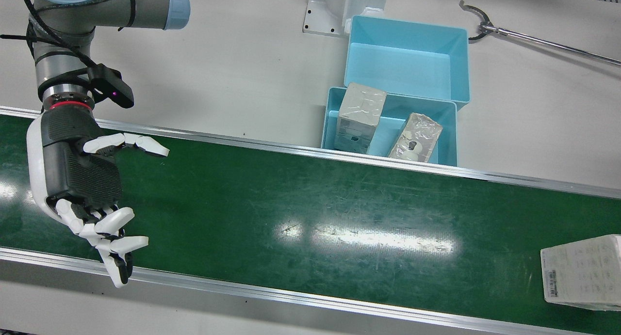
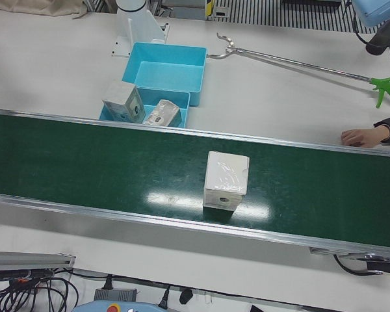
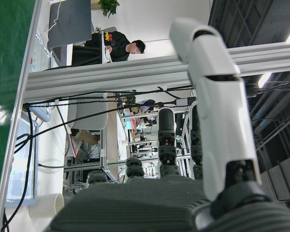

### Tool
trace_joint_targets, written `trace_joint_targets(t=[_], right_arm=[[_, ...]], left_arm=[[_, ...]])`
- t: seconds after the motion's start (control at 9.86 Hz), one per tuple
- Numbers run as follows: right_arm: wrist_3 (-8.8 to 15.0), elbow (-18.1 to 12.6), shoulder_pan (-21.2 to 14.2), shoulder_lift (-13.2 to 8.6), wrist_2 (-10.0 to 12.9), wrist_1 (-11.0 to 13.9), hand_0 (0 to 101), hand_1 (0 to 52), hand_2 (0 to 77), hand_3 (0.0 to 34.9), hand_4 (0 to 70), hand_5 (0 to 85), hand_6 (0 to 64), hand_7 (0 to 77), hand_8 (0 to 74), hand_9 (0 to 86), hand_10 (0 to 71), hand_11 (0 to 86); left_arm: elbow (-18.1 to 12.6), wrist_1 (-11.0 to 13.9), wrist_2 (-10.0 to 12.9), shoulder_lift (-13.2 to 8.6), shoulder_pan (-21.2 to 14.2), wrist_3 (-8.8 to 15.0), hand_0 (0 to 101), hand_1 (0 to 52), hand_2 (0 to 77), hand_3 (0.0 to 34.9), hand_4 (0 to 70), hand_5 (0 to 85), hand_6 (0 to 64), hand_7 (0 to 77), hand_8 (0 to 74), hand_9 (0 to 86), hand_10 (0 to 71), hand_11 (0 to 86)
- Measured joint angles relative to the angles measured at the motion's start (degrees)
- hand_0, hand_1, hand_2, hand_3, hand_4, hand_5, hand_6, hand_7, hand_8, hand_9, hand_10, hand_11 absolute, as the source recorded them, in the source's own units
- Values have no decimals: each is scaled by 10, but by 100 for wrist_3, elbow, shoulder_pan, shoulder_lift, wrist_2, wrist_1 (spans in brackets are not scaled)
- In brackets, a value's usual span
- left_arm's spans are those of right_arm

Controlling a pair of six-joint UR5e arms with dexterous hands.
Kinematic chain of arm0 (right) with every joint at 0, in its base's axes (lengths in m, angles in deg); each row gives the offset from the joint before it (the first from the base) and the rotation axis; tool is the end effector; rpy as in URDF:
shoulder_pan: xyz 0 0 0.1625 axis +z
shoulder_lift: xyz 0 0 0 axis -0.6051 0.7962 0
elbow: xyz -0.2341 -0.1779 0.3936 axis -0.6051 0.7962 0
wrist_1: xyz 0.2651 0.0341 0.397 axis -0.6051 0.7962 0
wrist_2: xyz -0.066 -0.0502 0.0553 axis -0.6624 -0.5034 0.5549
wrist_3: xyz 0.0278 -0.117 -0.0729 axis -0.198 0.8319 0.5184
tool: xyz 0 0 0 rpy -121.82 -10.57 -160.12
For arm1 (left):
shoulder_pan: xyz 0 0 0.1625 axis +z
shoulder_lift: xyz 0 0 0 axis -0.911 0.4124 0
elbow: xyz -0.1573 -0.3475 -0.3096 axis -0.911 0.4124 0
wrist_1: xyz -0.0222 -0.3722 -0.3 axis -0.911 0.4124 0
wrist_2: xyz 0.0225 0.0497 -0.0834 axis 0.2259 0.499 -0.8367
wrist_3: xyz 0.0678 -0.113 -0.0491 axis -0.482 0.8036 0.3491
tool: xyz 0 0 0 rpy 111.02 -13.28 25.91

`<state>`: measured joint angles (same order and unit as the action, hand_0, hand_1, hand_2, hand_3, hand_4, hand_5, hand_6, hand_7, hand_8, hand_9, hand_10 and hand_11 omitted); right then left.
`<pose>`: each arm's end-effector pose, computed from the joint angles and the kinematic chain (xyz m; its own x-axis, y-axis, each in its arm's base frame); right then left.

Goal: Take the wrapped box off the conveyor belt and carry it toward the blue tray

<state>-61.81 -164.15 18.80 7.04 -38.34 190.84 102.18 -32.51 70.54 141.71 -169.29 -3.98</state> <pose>-0.2967 -0.7360 0.3531 -0.9252 0.3697 -0.0851 0.2125 0.3190 -0.9236 -0.2380 -0.6204 0.5650 -0.9813 -0.1070 0.1603 -0.1560 -0.0476 -0.9866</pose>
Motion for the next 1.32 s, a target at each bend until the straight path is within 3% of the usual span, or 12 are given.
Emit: trace_joint_targets(t=[0.2, 0.41, 0.51, 0.61, 0.71, 0.81, 0.91, 1.12, 1.32], right_arm=[[2, -125, 79, 1, -4, 482, 540, 229, 273, 161, 224, 431, 98, 322, 22, 82, 5, 16], [-1, -192, 113, 4, -6, 744, 540, 235, 267, 146, 202, 436, 87, 289, 22, 82, 5, 16], [-2, -204, 81, 12, -1, 785, 540, 235, 267, 146, 202, 436, 87, 289, 22, 76, 5, 16], [-2, -210, 55, 12, 3, 797, 516, 196, 251, 145, 169, 420, 82, 267, 22, 76, 5, 16], [-2, -215, 24, 9, 5, 802, 508, 153, 153, 161, 180, 393, 82, 262, 11, 54, 5, 16], [2, -215, -16, 11, 4, 804, 508, 153, 153, 161, 180, 393, 82, 262, 11, 54, 5, 16], [8, -216, -51, 18, 1, 805, 507, 153, 87, 203, 147, 382, 27, 256, 0, 49, 5, 16], [5, -219, -71, 39, -6, 806, 501, 153, 98, 216, 120, 382, 38, 240, 0, 49, 0, 16], [-6, -218, -42, 79, -66, 806, 487, 153, 169, 252, 93, 376, 38, 240, 0, 49, 0, 16]], left_arm=[[0, 0, 0, 0, 0, 0, 0, 0, 5, 0, 0, 11, 0, 5, 0, 0, 0, 0], [0, 0, 0, 0, 0, 0, 0, 0, 5, 0, 0, 11, 0, 0, 0, 0, 5, 0], [0, 0, 0, 0, 0, 0, 0, 0, 5, 0, 0, 11, 5, 0, 0, 0, 5, 0], [0, 0, 0, 0, 0, 0, 0, 0, 5, 0, 0, 11, 5, 0, 0, 0, 5, 0], [0, 0, 0, 0, 0, 0, 0, 0, 11, 0, 0, 11, 5, 0, 0, 0, 5, 0], [0, 0, 0, 0, 0, 0, 0, 0, 11, 0, 0, 11, 0, 5, 0, 0, 5, 0], [0, 0, 0, 0, 0, 0, 0, 0, 11, 0, 0, 11, 5, 0, 0, 0, 0, 0], [0, 0, 0, 0, 0, 0, 0, 0, 5, 0, 0, 11, 5, 0, 0, 0, 5, 0], [0, 0, 0, 0, 0, 0, 0, 0, 5, 0, 0, 11, 0, 0, 0, 0, 5, 0]])
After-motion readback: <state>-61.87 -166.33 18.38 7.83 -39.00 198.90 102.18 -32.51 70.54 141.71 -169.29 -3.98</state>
